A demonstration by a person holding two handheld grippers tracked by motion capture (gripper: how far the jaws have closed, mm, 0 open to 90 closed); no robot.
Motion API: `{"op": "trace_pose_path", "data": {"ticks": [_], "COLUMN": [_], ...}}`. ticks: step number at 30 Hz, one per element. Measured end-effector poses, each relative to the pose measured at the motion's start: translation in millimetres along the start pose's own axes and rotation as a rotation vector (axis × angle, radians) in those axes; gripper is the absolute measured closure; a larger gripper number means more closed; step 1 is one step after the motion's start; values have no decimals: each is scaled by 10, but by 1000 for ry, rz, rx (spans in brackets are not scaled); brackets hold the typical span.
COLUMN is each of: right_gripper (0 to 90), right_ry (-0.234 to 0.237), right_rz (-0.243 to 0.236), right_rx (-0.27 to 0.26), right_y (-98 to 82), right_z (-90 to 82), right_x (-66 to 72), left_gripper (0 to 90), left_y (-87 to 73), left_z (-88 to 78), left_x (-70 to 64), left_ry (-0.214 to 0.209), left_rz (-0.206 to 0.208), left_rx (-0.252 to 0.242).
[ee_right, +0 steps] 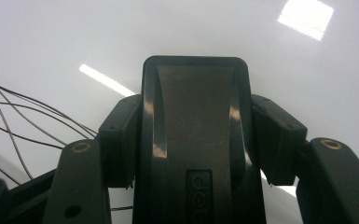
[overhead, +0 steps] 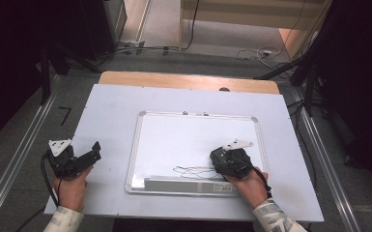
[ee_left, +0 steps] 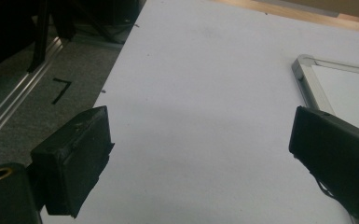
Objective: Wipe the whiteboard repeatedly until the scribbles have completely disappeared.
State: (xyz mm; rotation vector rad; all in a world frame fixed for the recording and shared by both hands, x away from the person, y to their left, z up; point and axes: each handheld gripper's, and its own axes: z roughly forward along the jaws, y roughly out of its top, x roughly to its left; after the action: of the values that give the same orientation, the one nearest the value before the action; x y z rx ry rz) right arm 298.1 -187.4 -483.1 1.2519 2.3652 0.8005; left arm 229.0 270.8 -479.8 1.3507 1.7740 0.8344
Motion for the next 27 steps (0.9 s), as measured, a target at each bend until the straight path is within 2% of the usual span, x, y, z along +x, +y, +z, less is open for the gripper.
{"op": "trace_pose_path", "data": {"ticks": [15, 27], "right_gripper": [386, 386], "right_ry": [-12, -8], "right_rz": [9, -5], "right_rx": [10, 5], "right_y": [18, 48], "right_z": [4, 34], "right_x": [28, 151], "left_gripper": [59, 59], "left_y": [2, 3], "left_z": [7, 15], "left_x": [-14, -21], "left_ry": [-1, -3], "left_rz": [0, 2], "left_rx": [0, -1]}}
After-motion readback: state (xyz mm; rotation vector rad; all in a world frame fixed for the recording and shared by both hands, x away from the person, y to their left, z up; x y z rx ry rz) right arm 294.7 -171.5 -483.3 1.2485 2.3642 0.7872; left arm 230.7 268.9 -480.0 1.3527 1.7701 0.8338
